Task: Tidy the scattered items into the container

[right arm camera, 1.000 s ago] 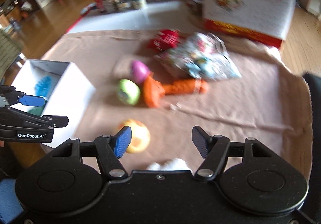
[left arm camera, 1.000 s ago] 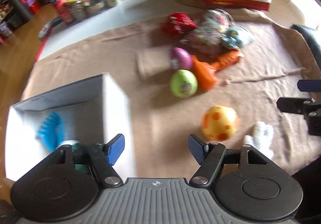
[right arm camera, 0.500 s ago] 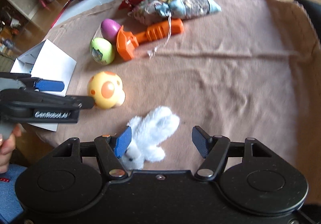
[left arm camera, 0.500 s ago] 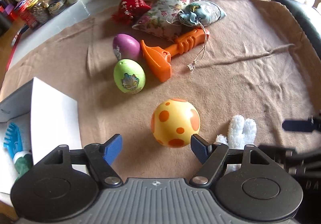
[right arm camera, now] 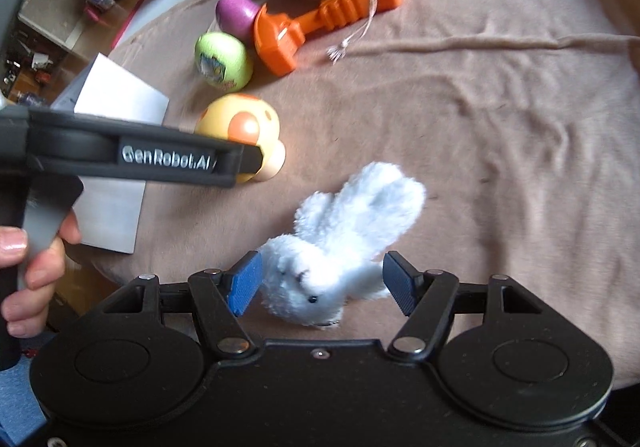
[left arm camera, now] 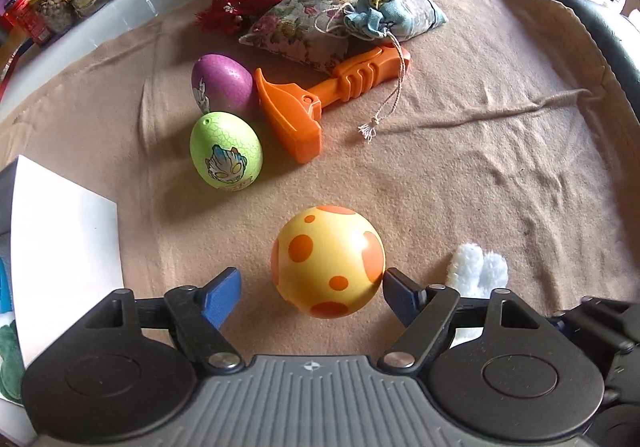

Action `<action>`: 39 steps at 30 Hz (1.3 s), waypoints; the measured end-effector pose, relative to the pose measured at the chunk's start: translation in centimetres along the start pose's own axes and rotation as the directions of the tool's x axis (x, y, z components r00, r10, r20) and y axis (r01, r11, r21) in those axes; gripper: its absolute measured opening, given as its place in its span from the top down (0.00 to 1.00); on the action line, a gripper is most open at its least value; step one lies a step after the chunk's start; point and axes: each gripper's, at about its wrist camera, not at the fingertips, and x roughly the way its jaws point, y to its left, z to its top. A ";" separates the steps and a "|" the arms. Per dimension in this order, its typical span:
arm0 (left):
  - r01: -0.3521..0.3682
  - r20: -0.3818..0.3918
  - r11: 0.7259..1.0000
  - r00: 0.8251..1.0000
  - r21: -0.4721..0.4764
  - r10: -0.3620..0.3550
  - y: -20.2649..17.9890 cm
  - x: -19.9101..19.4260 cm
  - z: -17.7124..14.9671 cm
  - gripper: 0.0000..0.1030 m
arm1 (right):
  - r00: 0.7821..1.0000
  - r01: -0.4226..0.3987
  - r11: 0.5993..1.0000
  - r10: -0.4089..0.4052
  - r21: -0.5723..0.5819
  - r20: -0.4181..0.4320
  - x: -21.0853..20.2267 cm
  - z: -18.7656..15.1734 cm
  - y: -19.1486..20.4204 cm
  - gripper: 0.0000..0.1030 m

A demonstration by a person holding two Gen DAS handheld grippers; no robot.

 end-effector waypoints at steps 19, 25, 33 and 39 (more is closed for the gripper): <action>0.045 0.009 0.998 0.999 0.039 -0.045 -1.5 2.0 0.4 0.22 | 0.999 -0.001 0.999 0.003 -0.051 0.041 -1.8 -0.1 -0.5 0.66; 0.084 0.017 0.996 0.996 -0.018 -0.084 -0.5 1.9 0.4 0.35 | 0.999 -0.005 0.999 0.007 -0.045 0.042 -1.7 0.1 -0.3 0.63; 0.071 0.045 0.994 0.997 -0.084 -0.067 1.2 0.9 0.6 0.35 | 0.998 -0.026 1.000 0.027 -0.015 0.055 -2.6 0.2 -1.0 0.61; 0.071 0.088 0.991 0.994 -0.117 -0.061 1.9 -0.6 1.0 0.35 | 0.995 -0.010 1.000 0.008 0.018 0.100 -3.6 0.5 -1.5 0.61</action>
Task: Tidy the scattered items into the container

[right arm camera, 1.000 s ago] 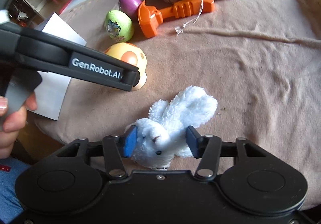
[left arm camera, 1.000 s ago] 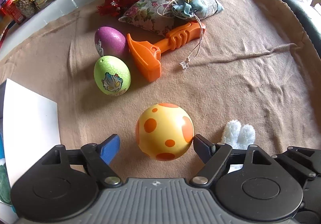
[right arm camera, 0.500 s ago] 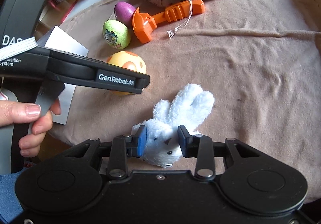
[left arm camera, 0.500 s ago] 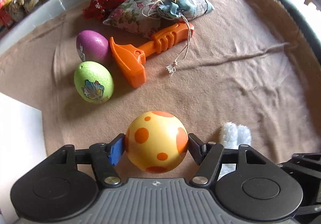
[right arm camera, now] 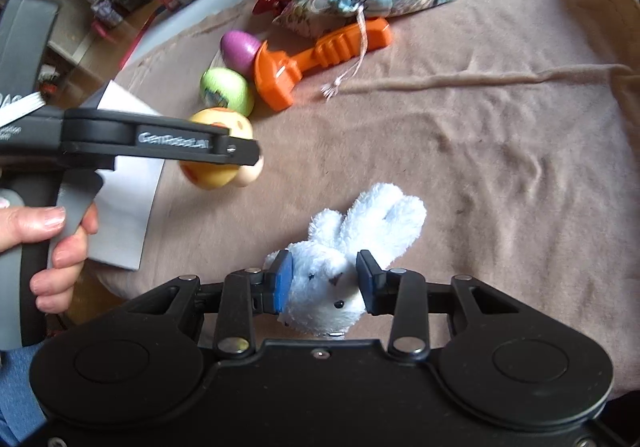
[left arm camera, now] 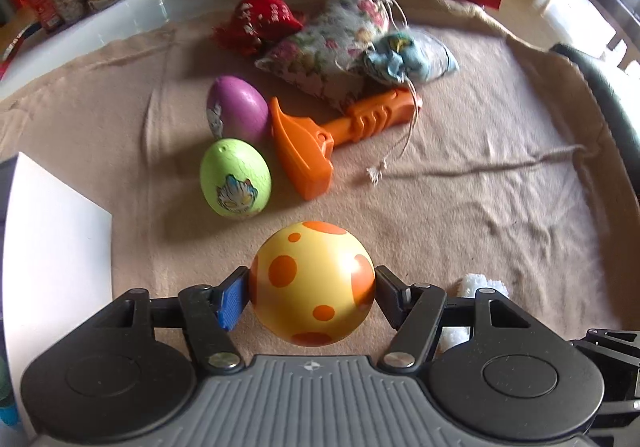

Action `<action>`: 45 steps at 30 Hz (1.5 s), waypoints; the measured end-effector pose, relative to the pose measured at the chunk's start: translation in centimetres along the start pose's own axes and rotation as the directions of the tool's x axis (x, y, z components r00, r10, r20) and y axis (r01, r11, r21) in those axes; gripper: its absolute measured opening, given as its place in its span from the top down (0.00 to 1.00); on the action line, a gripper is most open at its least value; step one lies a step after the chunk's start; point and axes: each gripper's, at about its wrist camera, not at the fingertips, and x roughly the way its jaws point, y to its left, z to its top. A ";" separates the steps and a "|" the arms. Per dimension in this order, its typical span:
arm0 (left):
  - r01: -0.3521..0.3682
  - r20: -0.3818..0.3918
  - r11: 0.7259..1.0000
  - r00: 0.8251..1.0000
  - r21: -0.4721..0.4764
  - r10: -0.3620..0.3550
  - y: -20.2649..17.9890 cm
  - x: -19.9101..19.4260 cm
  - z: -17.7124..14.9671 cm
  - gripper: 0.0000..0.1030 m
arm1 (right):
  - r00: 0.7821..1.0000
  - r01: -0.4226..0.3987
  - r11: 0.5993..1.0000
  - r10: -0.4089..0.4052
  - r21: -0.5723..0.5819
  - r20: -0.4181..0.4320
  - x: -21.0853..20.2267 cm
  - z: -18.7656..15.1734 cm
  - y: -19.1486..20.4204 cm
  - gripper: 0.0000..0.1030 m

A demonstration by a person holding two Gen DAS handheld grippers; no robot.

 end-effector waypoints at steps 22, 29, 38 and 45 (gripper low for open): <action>-0.017 -0.023 1.000 1.000 0.004 0.017 0.5 -0.2 -0.6 0.35 | 0.993 0.074 0.965 -0.095 0.253 0.075 -2.0 0.2 -4.8 0.13; -0.014 -0.024 1.000 1.000 0.008 0.014 0.6 -0.4 -0.9 0.35 | 0.996 0.082 0.966 -0.086 0.243 0.005 0.1 -0.1 -4.0 0.18; -0.014 -0.034 1.000 0.999 0.009 0.014 0.7 -0.2 -0.9 0.35 | 0.981 0.192 0.981 -0.191 0.035 -0.022 2.1 0.3 -0.7 0.37; -0.010 -0.040 1.000 0.999 0.010 0.011 0.7 -0.3 -1.0 0.35 | 0.981 0.190 0.980 -0.191 -0.057 -0.013 1.9 0.4 -0.4 0.50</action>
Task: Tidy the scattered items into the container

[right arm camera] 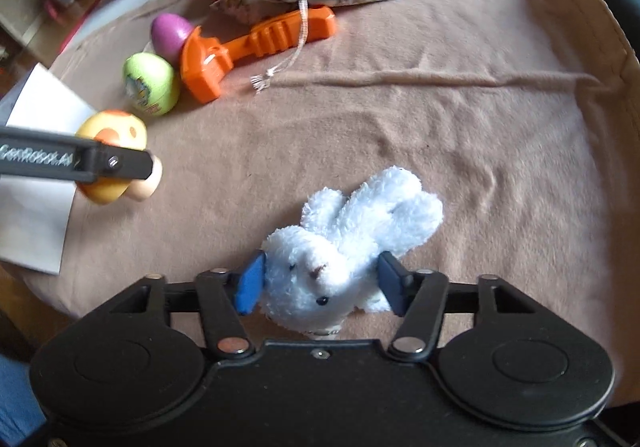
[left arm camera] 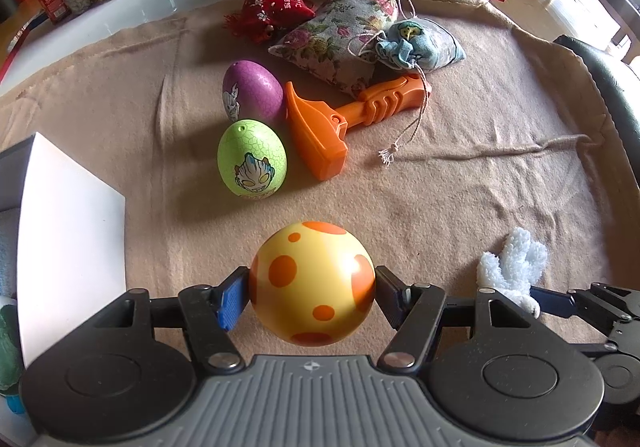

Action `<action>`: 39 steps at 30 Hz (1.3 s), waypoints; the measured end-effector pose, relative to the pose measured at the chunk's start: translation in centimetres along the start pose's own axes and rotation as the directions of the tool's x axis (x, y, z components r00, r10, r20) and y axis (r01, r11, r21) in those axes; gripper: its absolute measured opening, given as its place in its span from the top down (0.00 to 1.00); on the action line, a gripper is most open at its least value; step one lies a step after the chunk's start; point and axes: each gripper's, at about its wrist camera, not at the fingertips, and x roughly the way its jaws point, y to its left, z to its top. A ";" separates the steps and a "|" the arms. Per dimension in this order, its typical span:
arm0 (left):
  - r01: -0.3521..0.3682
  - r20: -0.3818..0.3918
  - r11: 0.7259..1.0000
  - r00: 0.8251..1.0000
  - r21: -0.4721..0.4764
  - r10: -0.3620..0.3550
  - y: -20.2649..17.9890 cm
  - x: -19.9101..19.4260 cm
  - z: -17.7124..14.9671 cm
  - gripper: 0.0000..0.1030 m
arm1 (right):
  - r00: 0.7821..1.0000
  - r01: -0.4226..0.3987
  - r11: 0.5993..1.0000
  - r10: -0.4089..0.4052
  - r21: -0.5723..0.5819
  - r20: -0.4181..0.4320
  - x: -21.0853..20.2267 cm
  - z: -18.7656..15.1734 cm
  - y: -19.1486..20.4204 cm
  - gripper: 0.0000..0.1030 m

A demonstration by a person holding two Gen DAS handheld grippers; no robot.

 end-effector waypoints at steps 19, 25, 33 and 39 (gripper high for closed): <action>-0.017 -0.016 1.000 1.000 0.016 0.017 -0.2 0.3 -0.1 0.35 | 0.981 -0.181 0.872 0.193 0.456 0.021 -0.3 0.0 -6.7 0.34; -0.019 -0.017 1.000 1.000 0.023 0.019 -0.4 0.2 -0.2 0.35 | 0.985 -0.155 0.897 0.171 0.413 -0.001 1.1 1.3 -5.1 0.35; -0.035 -0.022 0.999 0.999 0.024 0.036 0.0 0.3 -0.1 0.35 | 0.998 -0.065 0.997 0.064 0.044 0.016 0.6 2.4 0.7 0.84; -0.050 -0.018 0.998 0.999 0.039 0.051 -0.2 0.0 -0.1 0.35 | 0.994 -0.104 0.994 0.104 0.023 0.018 -0.7 2.8 1.0 0.82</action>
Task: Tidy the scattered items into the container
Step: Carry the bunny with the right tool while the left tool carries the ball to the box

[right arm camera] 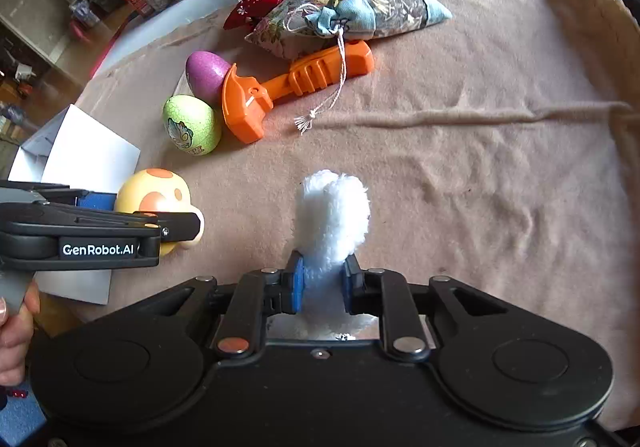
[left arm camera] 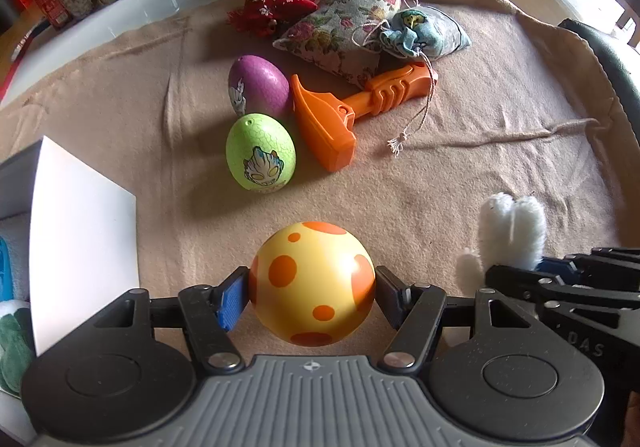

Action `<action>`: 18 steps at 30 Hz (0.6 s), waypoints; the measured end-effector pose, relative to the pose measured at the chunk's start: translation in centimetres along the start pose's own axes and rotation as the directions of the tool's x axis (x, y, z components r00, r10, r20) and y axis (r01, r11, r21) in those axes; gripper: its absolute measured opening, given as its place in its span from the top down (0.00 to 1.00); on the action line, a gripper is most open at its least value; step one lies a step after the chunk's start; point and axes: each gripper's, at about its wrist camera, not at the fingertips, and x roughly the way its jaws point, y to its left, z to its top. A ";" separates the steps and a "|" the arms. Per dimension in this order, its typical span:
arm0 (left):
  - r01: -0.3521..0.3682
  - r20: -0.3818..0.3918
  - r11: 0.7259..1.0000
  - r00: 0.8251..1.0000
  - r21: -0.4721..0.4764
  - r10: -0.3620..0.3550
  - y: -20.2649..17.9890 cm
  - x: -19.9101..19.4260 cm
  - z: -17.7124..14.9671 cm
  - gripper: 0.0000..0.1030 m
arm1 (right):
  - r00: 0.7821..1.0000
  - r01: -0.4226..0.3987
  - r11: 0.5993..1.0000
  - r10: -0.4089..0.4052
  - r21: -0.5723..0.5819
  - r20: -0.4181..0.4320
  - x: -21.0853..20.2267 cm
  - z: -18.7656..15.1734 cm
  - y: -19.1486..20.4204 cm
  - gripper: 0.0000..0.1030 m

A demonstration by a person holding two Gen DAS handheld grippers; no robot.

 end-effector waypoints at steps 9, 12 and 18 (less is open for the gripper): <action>-0.013 0.007 1.000 1.000 0.021 0.013 -0.2 -0.7 -0.1 0.35 | 0.999 -0.016 0.999 0.018 -0.029 0.047 -2.6 0.6 0.7 0.82; -0.013 0.011 1.000 1.000 0.025 0.013 -0.2 -1.2 -0.1 0.35 | 0.998 -0.016 0.999 0.018 -0.042 0.060 -3.4 1.3 1.0 0.82; -0.023 0.021 0.999 1.000 0.041 0.022 0.1 -2.5 -0.2 0.35 | 0.997 -0.019 0.997 0.024 -0.072 0.069 -4.3 2.4 1.5 0.82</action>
